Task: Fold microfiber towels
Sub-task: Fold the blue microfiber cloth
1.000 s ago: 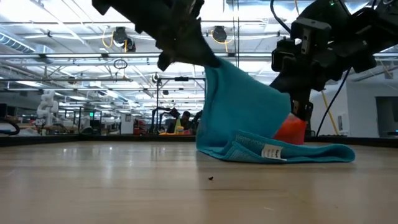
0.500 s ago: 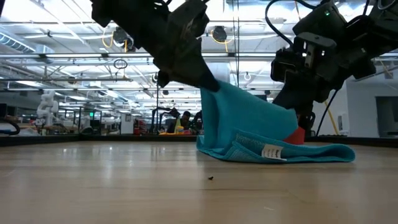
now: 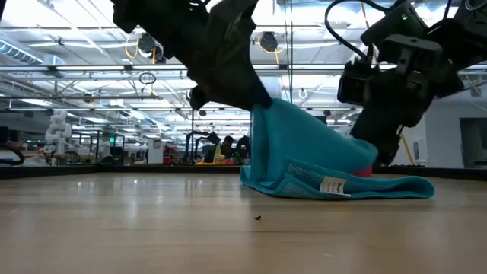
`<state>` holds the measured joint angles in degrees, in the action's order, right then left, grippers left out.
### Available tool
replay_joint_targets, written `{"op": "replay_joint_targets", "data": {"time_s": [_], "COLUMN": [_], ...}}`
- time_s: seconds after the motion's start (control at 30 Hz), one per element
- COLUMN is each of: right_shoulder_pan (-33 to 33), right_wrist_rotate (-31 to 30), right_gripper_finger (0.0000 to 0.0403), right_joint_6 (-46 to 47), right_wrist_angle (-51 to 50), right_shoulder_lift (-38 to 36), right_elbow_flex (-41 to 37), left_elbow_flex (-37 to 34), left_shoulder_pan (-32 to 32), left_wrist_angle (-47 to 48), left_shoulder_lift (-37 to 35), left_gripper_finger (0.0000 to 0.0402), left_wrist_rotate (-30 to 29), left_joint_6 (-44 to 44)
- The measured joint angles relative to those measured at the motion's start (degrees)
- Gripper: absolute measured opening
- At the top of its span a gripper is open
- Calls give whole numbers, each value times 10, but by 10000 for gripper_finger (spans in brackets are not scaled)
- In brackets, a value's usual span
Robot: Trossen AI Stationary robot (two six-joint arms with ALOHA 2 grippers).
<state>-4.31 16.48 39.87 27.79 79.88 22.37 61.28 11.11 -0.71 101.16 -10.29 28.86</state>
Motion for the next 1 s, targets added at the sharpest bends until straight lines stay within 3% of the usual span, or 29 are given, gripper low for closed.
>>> {"op": "replay_joint_targets", "data": {"time_s": [0.37,0.7,1.0], "right_shoulder_pan": [-15,-13,-37], "right_wrist_rotate": [50,77,-33], "right_gripper_finger": [171,169,130], "right_joint_6": [61,161,118], "right_wrist_angle": [11,84,77], "right_shoulder_lift": [0,-21,0], "right_elbow_flex": [-22,-22,-21], "left_elbow_flex": [0,0,0], "left_shoulder_pan": [3,0,0], "left_wrist_angle": [-15,-62,-62], "left_shoulder_lift": [0,0,0], "left_gripper_finger": [163,172,172], "left_wrist_rotate": [42,26,-35], "left_joint_6": [77,103,105]}}
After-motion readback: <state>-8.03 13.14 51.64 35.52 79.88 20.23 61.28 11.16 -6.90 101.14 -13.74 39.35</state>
